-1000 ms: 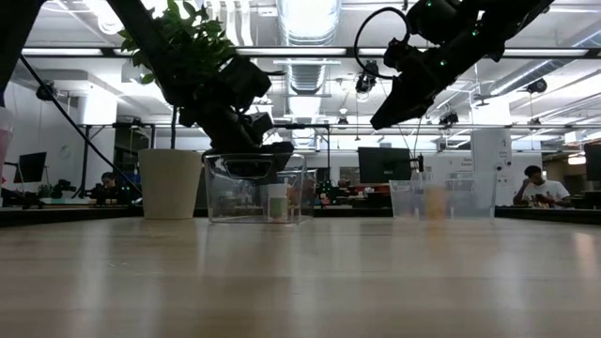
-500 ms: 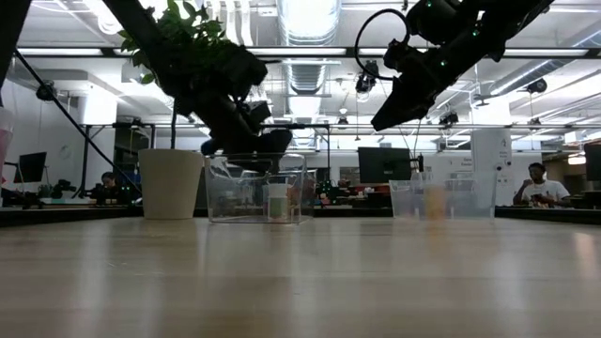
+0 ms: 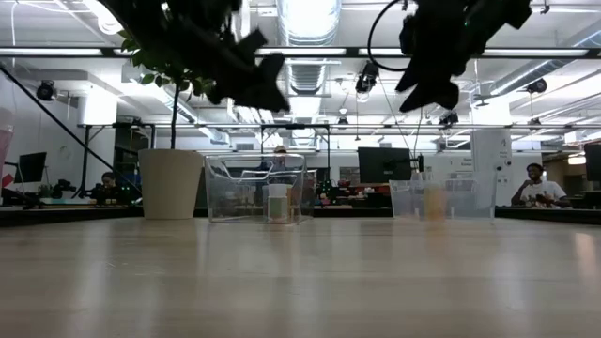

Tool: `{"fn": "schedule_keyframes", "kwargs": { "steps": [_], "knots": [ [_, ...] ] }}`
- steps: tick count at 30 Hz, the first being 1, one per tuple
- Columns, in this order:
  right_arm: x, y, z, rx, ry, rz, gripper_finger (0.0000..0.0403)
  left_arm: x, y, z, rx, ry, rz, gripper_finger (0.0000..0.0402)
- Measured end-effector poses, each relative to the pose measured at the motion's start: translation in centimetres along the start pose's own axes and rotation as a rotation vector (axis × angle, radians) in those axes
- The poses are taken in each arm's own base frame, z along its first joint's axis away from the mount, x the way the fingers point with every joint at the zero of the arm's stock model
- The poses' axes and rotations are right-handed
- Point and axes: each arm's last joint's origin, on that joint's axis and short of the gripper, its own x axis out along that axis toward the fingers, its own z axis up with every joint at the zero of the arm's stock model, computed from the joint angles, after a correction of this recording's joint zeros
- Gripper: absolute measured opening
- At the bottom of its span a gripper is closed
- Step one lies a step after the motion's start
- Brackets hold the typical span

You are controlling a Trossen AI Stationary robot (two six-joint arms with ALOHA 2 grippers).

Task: Pick and place medicine bottles into bin by pill shape (circle, oval)
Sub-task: Put the blue capsule pill bottle into the left transparent bin

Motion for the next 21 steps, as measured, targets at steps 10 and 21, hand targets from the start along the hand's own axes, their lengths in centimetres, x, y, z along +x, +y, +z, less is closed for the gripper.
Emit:
{"fn": "schedule_keyframes", "kwargs": {
  "steps": [10,21],
  "knots": [
    [-0.8,9.0,0.0,0.216,0.161,0.235,0.0224,-6.6,-4.9,1.8,0.326,-0.156,-0.255,0.0137],
    [0.2,17.3,-3.0,0.485,0.499,0.145,0.0224,-9.2,-5.8,2.5,0.496,-0.247,-0.314,0.0137]
  ]
}}
